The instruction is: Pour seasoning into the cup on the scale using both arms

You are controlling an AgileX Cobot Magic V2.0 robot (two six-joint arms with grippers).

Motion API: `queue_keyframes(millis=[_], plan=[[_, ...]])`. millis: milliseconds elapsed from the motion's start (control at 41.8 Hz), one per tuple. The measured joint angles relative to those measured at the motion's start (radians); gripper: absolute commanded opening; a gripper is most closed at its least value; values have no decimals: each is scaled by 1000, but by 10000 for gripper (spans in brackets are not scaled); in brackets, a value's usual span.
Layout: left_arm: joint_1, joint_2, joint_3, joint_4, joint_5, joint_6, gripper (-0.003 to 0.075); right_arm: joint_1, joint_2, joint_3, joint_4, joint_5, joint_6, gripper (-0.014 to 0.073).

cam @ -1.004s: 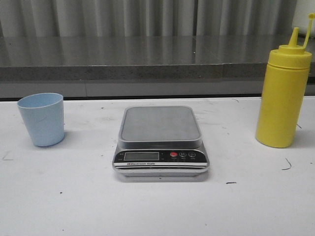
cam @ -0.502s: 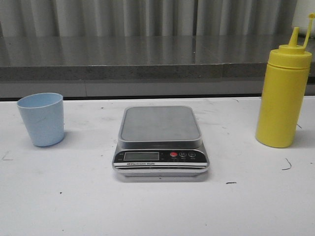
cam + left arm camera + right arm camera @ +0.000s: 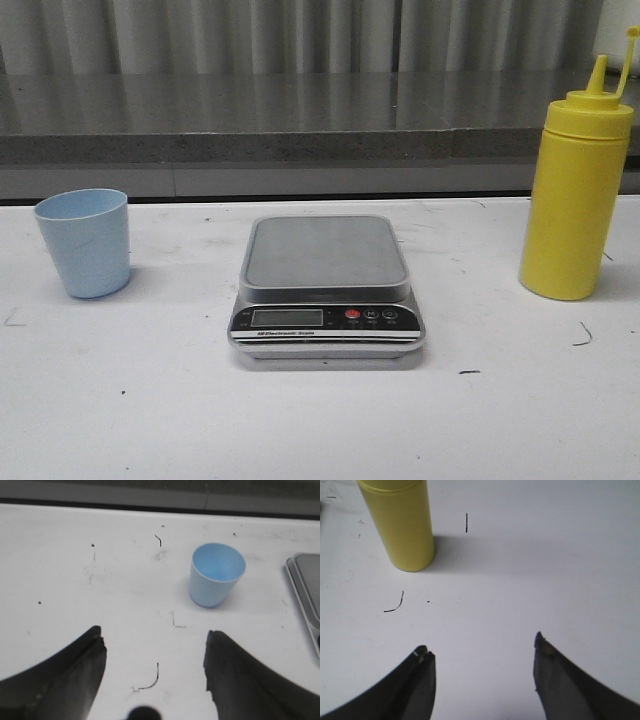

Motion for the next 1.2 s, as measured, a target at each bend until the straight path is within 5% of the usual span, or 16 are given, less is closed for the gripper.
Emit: queue_keyframes(millis=[359, 1195], plan=[[-98, 300, -212, 0, 157, 4, 463, 0, 0, 0, 175, 22, -151, 479], [-100, 1088, -746, 0, 259, 9, 463, 0, 0, 0, 196, 22, -184, 479]])
